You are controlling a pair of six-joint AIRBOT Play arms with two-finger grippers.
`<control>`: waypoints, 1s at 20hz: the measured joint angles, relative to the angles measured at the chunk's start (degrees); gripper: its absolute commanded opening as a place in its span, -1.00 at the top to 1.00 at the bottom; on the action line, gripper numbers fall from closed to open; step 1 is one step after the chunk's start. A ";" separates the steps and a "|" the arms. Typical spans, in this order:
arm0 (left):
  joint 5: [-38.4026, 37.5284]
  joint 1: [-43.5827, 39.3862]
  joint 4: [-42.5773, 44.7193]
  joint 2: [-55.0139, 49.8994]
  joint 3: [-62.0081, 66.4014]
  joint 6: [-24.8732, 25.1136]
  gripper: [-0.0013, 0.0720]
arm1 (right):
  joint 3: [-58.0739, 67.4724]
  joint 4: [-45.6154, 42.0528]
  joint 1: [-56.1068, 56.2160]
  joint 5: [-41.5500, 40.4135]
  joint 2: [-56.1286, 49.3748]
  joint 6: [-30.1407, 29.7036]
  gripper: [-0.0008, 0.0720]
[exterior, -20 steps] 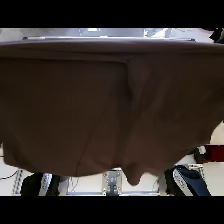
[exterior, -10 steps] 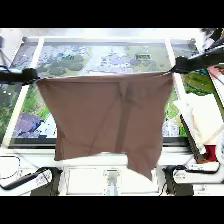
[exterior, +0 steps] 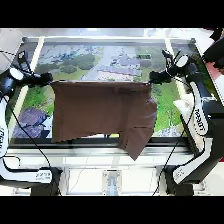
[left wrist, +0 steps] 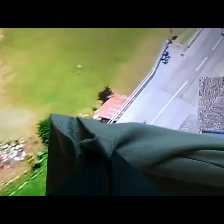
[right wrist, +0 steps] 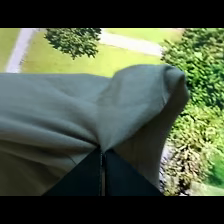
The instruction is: Fold the shirts.
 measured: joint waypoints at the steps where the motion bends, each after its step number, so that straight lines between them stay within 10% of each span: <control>1: -2.60 -0.17 1.07 0.50 -0.37 0.02 0.94 | -0.02 -1.73 0.09 0.96 0.22 -0.07 0.95; 10: -12.46 -1.42 6.71 3.63 -13.14 0.22 0.94 | -8.81 -6.49 0.31 5.35 0.81 -0.44 0.94; 11: -12.59 -1.49 6.62 3.65 -14.08 0.22 0.82 | -10.40 -6.36 0.31 5.03 0.81 -0.46 0.86; 14: -12.98 -1.53 4.98 3.72 -15.54 0.22 -0.79 | -12.81 -6.03 0.28 4.50 0.96 -0.50 -0.20; 20: -16.48 -0.63 2.60 10.82 -17.00 0.15 -0.79 | -9.53 -9.57 -0.46 13.57 7.72 -2.16 -0.20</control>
